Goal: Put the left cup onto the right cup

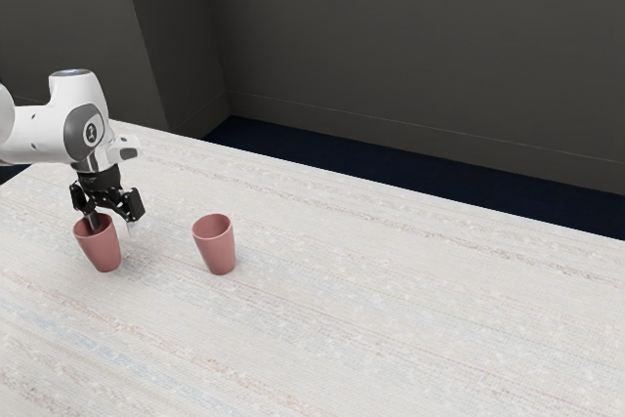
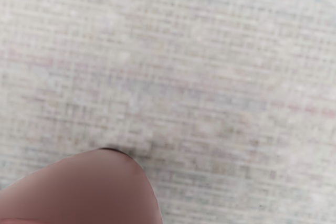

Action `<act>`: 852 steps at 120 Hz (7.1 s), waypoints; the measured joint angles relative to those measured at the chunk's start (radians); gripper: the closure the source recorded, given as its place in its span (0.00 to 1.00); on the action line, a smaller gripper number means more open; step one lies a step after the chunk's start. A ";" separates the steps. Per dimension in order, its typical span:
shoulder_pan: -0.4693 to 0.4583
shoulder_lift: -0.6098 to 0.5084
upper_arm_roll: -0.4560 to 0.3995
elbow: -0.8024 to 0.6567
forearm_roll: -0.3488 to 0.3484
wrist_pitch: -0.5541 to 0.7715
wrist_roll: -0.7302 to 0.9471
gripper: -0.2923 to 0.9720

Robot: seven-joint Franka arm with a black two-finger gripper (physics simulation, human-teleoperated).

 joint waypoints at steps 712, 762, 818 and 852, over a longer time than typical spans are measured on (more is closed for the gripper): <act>-0.119 -0.004 -0.287 0.304 0.093 -0.332 -0.711 0.85; -0.119 0.013 -0.287 0.318 0.093 -0.318 -0.708 0.85; -0.119 0.038 -0.287 0.336 0.090 -0.305 -0.707 0.85; -0.119 0.043 -0.287 0.334 0.088 -0.298 -0.708 0.85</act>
